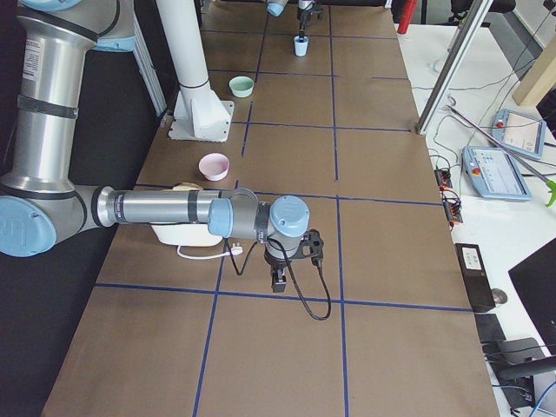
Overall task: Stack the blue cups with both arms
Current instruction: 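Lower the left gripper onto the light-blue cup and grasp it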
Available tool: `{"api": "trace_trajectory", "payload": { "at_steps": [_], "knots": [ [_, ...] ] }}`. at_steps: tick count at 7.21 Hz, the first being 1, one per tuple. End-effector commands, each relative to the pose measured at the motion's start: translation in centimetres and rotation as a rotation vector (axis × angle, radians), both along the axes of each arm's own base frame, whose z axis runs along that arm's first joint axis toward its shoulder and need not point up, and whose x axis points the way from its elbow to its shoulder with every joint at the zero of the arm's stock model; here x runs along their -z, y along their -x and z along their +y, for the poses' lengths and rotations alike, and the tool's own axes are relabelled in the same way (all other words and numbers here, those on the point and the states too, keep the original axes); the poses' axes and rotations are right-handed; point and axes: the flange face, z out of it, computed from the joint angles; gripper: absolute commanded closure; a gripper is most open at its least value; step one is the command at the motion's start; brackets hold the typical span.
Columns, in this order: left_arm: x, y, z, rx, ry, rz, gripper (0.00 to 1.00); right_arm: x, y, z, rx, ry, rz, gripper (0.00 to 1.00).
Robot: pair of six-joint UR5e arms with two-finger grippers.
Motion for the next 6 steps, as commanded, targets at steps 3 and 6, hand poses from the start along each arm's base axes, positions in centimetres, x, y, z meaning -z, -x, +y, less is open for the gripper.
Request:
{"api": "trace_trajectory", "payload": {
  "at_steps": [3, 6],
  "knots": [
    [5.3, -1.5, -1.1, -0.047, -0.022, 0.114, 1.00, 0.0, 0.0, 0.0, 0.000, 0.000, 0.000, 0.00],
    [20.6, -9.1, -7.7, -0.047, -0.042, 0.145, 1.00, 0.0, 0.0, 0.0, 0.000, 0.000, 0.000, 0.00]
  ]
}}
